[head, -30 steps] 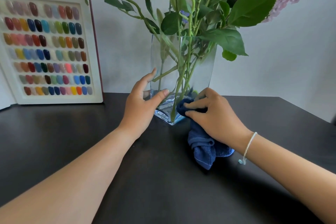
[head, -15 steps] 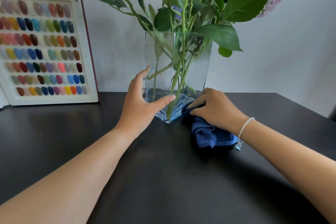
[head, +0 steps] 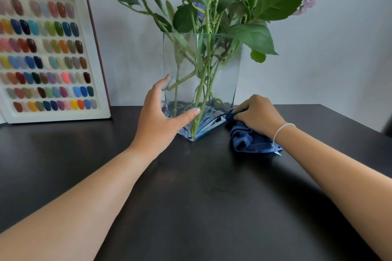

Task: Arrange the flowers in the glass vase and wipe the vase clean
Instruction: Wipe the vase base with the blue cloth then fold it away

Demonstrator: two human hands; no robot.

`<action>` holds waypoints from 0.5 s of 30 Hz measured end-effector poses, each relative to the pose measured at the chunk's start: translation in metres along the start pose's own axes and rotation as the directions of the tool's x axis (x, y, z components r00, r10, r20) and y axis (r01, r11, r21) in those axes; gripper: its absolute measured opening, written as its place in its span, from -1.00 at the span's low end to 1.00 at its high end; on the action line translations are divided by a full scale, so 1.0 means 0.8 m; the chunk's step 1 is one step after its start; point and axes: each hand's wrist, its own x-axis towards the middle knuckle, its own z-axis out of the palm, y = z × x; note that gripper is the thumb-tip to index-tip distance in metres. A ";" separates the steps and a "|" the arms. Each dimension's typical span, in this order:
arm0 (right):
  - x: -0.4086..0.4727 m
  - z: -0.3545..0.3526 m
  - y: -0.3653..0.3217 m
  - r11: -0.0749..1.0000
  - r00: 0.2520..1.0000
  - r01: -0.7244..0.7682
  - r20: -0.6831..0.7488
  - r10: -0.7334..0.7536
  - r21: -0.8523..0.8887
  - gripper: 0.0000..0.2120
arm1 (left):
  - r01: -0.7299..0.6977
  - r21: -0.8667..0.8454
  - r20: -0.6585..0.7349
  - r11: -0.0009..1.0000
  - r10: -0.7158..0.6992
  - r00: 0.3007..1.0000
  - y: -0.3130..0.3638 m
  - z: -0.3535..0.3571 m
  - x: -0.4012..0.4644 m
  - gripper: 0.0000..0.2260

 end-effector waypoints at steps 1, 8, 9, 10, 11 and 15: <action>0.000 0.000 0.000 1.000 1.000 0.001 0.001 -0.001 -0.004 -0.80 | 0.000 0.001 -0.001 1.000 0.000 1.000 0.000 0.000 0.000 -0.26; -0.008 0.000 -0.004 0.998 0.997 0.066 0.032 -0.065 -0.020 -0.81 | 0.019 -0.017 0.015 1.000 -0.018 1.000 0.001 0.001 0.000 -0.27; -0.012 0.000 -0.008 0.996 0.995 0.087 0.042 -0.087 -0.014 -0.82 | 0.025 -0.024 0.019 0.999 -0.024 1.000 0.001 0.001 0.000 -0.27; -0.016 0.001 -0.013 0.994 0.992 0.112 0.052 -0.111 -0.003 -0.82 | 0.029 -0.030 0.021 0.999 -0.028 0.999 0.001 0.000 0.001 -0.27; -0.020 0.001 -0.019 0.991 0.989 0.134 0.060 -0.134 0.007 -0.83 | 0.029 -0.033 0.022 0.999 -0.029 0.999 0.001 -0.001 0.002 -0.27; -0.037 0.006 -0.038 0.979 0.975 0.200 0.090 -0.203 0.037 -0.84 | 0.040 -0.033 0.022 0.999 -0.039 0.999 -0.002 0.000 0.002 -0.28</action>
